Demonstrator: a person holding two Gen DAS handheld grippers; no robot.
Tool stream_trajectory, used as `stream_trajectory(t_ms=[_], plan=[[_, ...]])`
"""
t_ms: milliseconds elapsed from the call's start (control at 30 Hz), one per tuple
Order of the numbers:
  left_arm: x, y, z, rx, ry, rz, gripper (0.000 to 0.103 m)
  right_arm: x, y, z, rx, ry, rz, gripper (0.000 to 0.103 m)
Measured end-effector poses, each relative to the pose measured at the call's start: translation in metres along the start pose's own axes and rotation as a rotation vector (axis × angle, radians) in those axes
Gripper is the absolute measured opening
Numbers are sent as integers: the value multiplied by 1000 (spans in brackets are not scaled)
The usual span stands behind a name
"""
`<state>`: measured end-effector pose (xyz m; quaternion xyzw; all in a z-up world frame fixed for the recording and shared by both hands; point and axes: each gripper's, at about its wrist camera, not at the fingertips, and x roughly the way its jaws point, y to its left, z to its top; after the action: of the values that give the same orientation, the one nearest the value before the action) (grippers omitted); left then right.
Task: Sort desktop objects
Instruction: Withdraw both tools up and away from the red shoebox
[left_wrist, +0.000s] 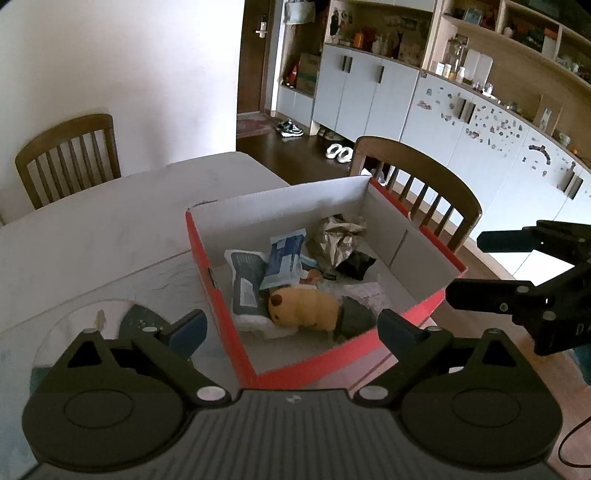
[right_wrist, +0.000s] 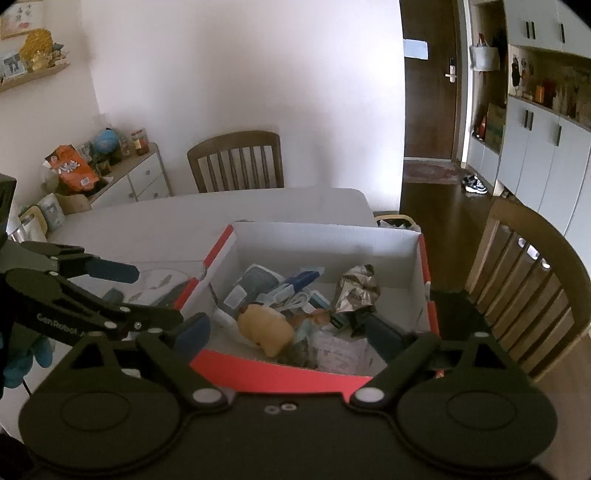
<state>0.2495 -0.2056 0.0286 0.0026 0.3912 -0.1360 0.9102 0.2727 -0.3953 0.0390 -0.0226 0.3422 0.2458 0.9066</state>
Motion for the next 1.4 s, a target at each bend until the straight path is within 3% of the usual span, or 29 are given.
stream_trajectory(t_ms=[567,733,1400], plan=[[-22,-7,-28,-43,-6,18,99,-18,5,-18,14,-16,6,95],[-24,-9,-29,-37,-21,-15,99,-20,7,-20,9,-27,13,95],[-16,-17,-28,-12,-35,24,99,-20,0,-21,16,-17,-2,96]])
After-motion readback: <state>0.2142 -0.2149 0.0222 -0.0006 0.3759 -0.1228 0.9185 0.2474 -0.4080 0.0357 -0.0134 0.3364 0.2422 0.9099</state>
